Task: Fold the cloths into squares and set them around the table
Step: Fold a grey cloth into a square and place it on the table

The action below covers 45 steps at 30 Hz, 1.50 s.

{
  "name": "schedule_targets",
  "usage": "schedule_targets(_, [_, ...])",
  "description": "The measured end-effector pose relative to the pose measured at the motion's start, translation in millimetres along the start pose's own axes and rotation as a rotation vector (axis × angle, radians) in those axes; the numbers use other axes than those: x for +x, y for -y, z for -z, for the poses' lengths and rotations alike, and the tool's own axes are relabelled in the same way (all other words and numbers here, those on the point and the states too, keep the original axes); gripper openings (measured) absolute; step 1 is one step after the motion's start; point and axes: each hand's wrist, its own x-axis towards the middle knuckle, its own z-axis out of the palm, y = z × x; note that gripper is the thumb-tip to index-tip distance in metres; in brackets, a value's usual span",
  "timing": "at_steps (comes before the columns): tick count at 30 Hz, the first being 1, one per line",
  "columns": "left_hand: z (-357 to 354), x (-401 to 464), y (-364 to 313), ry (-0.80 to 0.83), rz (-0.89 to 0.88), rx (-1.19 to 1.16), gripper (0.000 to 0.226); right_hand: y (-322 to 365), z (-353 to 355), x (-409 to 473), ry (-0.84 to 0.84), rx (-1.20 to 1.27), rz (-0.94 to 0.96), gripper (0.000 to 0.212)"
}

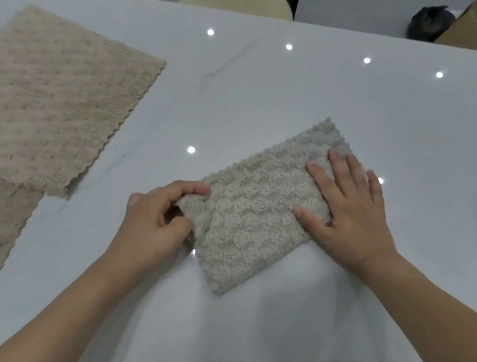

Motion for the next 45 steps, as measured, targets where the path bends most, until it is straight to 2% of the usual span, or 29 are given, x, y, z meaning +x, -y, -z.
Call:
schedule_targets(2, [10,5,-2,0.129,0.031,0.001,0.050,0,0,1,0.004,0.017,0.000,0.073])
schedule_targets(4, [15,14,-8,0.215,-0.013,0.061,0.044,0,1,1,0.010,0.030,0.004,0.073])
schedule_targets(7, [19,32,-23,0.190,-0.303,0.366,0.035,-1,1,0,-0.019,0.071,0.020,0.071])
schedule_targets(9, [16,46,-37,0.140,-0.453,0.438,0.025,-3,2,0,-0.066,0.162,0.026,0.066])
schedule_targets(12, [7,62,-72,0.196,-0.415,0.266,0.008,-3,2,-3,-0.183,0.383,-0.027,0.054])
schedule_targets(16, [-25,92,-110,0.268,-0.368,0.082,0.019,-9,-3,-5,-0.462,0.504,-0.187,0.046])
schedule_targets(18, [-51,113,-117,0.263,-0.360,0.142,0.019,-14,-6,-2,-0.558,0.563,-0.287,0.048])
schedule_targets(22, [-101,151,-107,0.117,-0.388,0.516,0.024,-19,-7,2,-0.649,0.690,-0.349,0.043])
schedule_targets(25, [-119,157,-97,-0.041,-0.408,0.594,0.025,-19,-5,4,-0.640,0.680,-0.355,0.040])
schedule_targets(29, [-122,159,-97,-0.073,-0.405,0.567,0.025,-17,-2,9,-0.547,0.527,-0.448,0.040])
schedule_targets(32, [-121,164,-99,-0.047,-0.370,0.544,0.030,-16,-3,9,-0.517,0.482,-0.471,0.022])
schedule_targets(36, [-120,176,-109,0.028,-0.275,0.527,0.043,-15,-4,10,-0.537,0.450,-0.504,0.017])
schedule_targets(39, [-117,187,-120,0.102,-0.163,0.488,0.046,-15,-4,10,-0.531,0.383,-0.547,0.023])
schedule_targets(42, [-117,191,-128,0.132,-0.138,0.529,0.051,-14,-2,8,-0.516,0.386,-0.560,0.034])
schedule_targets(45, [-114,192,-131,0.236,-0.073,0.446,0.052,-12,-1,11,-0.456,0.301,-0.579,0.031])
